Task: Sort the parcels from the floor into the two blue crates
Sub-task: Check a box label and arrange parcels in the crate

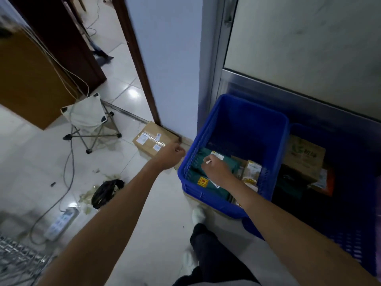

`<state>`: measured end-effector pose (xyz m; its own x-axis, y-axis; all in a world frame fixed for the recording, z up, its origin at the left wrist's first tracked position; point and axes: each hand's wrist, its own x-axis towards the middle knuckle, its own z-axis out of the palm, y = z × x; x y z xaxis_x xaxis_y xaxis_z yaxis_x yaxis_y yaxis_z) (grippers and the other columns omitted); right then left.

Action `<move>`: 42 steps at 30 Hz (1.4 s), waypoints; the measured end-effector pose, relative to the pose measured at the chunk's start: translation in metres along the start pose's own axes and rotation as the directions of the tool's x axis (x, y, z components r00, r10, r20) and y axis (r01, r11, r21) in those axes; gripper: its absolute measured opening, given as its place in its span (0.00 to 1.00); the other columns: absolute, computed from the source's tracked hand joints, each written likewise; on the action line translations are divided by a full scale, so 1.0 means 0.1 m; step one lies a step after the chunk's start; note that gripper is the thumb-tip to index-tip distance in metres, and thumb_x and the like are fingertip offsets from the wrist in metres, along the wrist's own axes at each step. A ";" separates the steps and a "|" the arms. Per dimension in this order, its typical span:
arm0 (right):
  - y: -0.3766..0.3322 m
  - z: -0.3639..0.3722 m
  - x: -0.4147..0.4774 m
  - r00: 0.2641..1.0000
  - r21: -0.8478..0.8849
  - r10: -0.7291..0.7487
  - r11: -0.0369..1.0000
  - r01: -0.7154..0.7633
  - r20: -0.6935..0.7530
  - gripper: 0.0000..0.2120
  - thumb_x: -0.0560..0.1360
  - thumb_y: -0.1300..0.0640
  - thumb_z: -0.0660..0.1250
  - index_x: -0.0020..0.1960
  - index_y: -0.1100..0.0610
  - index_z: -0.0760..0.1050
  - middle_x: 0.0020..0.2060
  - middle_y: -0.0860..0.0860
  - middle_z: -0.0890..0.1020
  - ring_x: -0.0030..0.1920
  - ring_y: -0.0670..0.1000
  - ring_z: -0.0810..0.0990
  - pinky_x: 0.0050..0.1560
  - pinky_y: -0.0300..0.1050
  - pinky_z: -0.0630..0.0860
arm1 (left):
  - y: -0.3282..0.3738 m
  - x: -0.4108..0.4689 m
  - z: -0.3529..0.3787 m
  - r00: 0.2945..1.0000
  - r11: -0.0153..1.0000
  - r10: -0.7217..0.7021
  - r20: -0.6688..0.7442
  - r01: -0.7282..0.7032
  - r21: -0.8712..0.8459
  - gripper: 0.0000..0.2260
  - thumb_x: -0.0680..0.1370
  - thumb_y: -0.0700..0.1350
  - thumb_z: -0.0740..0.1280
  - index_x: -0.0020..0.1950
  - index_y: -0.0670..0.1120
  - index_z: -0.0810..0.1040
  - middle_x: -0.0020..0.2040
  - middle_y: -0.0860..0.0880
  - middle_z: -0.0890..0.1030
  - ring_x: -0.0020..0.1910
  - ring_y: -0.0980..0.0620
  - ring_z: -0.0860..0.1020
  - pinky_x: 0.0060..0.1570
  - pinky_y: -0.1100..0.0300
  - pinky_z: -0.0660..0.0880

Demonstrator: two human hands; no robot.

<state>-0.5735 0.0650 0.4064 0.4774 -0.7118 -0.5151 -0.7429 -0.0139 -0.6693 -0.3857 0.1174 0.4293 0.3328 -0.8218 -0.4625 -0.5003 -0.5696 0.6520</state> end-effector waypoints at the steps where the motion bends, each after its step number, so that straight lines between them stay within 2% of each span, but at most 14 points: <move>1: -0.07 0.05 0.12 1.000 -0.010 0.001 1.000 0.000 0.011 0.15 0.81 0.50 0.61 0.64 0.55 0.72 0.54 0.50 0.77 0.57 0.55 0.77 0.61 0.55 0.74 | -0.07 0.08 -0.06 1.000 1.000 -0.011 0.009 0.011 0.019 0.05 0.78 0.43 0.63 0.44 0.46 0.77 0.41 0.47 0.78 0.41 0.49 0.76 0.45 0.55 0.73; 6: -0.42 0.18 0.76 0.997 -0.003 -0.048 0.999 0.049 0.059 0.15 0.82 0.52 0.57 0.62 0.58 0.76 0.56 0.50 0.80 0.56 0.54 0.77 0.54 0.49 0.72 | -0.42 0.68 -0.41 0.990 0.989 -0.142 -0.006 0.142 -0.041 0.12 0.71 0.53 0.63 0.47 0.49 0.81 0.47 0.47 0.84 0.46 0.46 0.84 0.55 0.47 0.80; 9: -0.58 0.21 1.14 0.996 0.001 -0.030 1.000 0.030 0.087 0.15 0.81 0.52 0.58 0.61 0.56 0.77 0.53 0.53 0.81 0.53 0.54 0.78 0.50 0.48 0.72 | -0.54 1.01 -0.57 0.985 0.984 -0.173 0.021 0.173 -0.036 0.13 0.71 0.52 0.62 0.49 0.47 0.80 0.43 0.45 0.86 0.46 0.47 0.84 0.55 0.46 0.80; 12: -0.70 0.26 1.49 0.991 0.002 -0.007 1.000 0.007 0.134 0.14 0.80 0.50 0.59 0.60 0.55 0.77 0.50 0.52 0.80 0.50 0.52 0.78 0.43 0.45 0.72 | -0.61 1.29 -0.73 0.980 0.979 -0.200 0.000 0.199 -0.048 0.10 0.75 0.48 0.63 0.51 0.46 0.80 0.49 0.46 0.84 0.50 0.47 0.82 0.58 0.46 0.79; 14: -0.77 0.30 1.66 0.989 0.004 0.020 1.000 -0.021 0.149 0.15 0.80 0.48 0.58 0.60 0.55 0.77 0.52 0.52 0.81 0.51 0.52 0.79 0.44 0.46 0.74 | -0.69 1.46 -0.83 0.978 0.978 -0.206 -0.003 0.206 -0.020 0.09 0.78 0.46 0.63 0.53 0.45 0.81 0.53 0.46 0.83 0.53 0.46 0.81 0.59 0.48 0.77; 18: -0.94 0.46 2.00 0.977 -0.047 0.079 0.996 -0.071 0.198 0.16 0.80 0.48 0.58 0.60 0.55 0.77 0.53 0.53 0.81 0.52 0.53 0.79 0.50 0.50 0.78 | -0.95 1.87 -1.05 0.977 0.973 -0.214 0.013 0.212 0.089 0.11 0.79 0.46 0.63 0.55 0.44 0.81 0.50 0.48 0.81 0.53 0.47 0.79 0.49 0.58 0.72; 23: -1.02 0.89 2.55 0.965 -0.111 0.161 0.984 -0.141 0.205 0.16 0.81 0.44 0.60 0.57 0.54 0.77 0.49 0.51 0.82 0.49 0.52 0.80 0.47 0.48 0.76 | -1.48 2.54 -1.23 0.974 0.971 -0.217 0.062 0.209 0.116 0.08 0.80 0.43 0.62 0.47 0.42 0.79 0.47 0.42 0.81 0.46 0.46 0.78 0.47 0.55 0.74; 26: -1.02 1.22 2.96 0.950 -0.155 0.232 0.967 -0.202 0.207 0.14 0.81 0.46 0.59 0.53 0.55 0.76 0.47 0.50 0.81 0.49 0.53 0.80 0.51 0.51 0.78 | -1.90 3.07 -1.32 0.971 0.968 -0.204 0.126 0.182 0.171 0.06 0.81 0.43 0.60 0.47 0.45 0.75 0.46 0.43 0.78 0.45 0.47 0.74 0.41 0.59 0.73; 29: -0.96 1.59 3.44 0.938 -0.178 0.304 0.945 -0.275 0.164 0.14 0.81 0.48 0.59 0.56 0.56 0.77 0.50 0.52 0.81 0.52 0.53 0.79 0.55 0.52 0.78 | -2.41 3.66 -1.35 0.957 0.969 -0.203 0.207 0.166 0.182 0.07 0.82 0.43 0.60 0.48 0.44 0.76 0.47 0.45 0.77 0.47 0.47 0.74 0.47 0.58 0.72; 31: -0.88 1.87 3.82 0.927 -0.190 0.338 0.933 -0.307 0.161 0.13 0.81 0.49 0.58 0.50 0.57 0.77 0.47 0.53 0.80 0.50 0.55 0.78 0.52 0.51 0.75 | -2.76 4.02 -1.40 0.951 0.973 -0.201 0.235 0.166 0.162 0.08 0.80 0.43 0.60 0.47 0.44 0.77 0.47 0.45 0.78 0.48 0.46 0.76 0.51 0.54 0.73; 35: -0.68 2.51 4.64 0.910 -0.198 0.390 0.912 -0.360 0.143 0.14 0.81 0.52 0.56 0.43 0.56 0.76 0.42 0.54 0.79 0.48 0.57 0.78 0.48 0.49 0.74 | -3.49 4.72 -1.39 0.939 0.971 -0.213 0.271 0.173 0.165 0.07 0.75 0.43 0.60 0.41 0.43 0.75 0.44 0.44 0.78 0.47 0.42 0.77 0.48 0.51 0.75; 37: -0.53 2.83 5.03 0.911 -0.193 0.394 0.910 -0.368 0.121 0.14 0.80 0.53 0.57 0.38 0.53 0.73 0.37 0.52 0.76 0.43 0.55 0.76 0.39 0.46 0.69 | -3.85 5.05 -1.33 0.933 0.966 -0.239 0.270 0.201 0.162 0.10 0.75 0.45 0.61 0.47 0.42 0.79 0.49 0.44 0.80 0.51 0.42 0.77 0.50 0.52 0.74; 39: -0.35 3.14 5.35 0.900 -0.166 0.424 0.899 -0.405 0.099 0.15 0.80 0.53 0.59 0.34 0.51 0.68 0.33 0.49 0.73 0.39 0.53 0.73 0.34 0.44 0.64 | -4.24 5.34 -1.24 0.924 0.953 -0.290 0.249 0.253 0.169 0.17 0.77 0.48 0.62 0.63 0.45 0.78 0.63 0.46 0.79 0.61 0.43 0.76 0.58 0.52 0.73; 42: 0.00 3.48 5.70 0.882 -0.162 0.463 0.880 -0.446 0.088 0.13 0.81 0.54 0.58 0.39 0.51 0.73 0.37 0.49 0.76 0.46 0.57 0.76 0.40 0.45 0.70 | -4.80 5.75 -1.01 0.931 0.936 -0.302 0.206 0.248 0.251 0.23 0.79 0.48 0.62 0.75 0.47 0.70 0.74 0.45 0.71 0.70 0.43 0.71 0.67 0.54 0.68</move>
<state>-0.1375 -0.0965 -0.0735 0.1179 -0.5727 -0.8112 -0.9430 0.1915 -0.2723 0.1265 -0.0827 -0.0889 0.2959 -0.5897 -0.7515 -0.5862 -0.7333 0.3446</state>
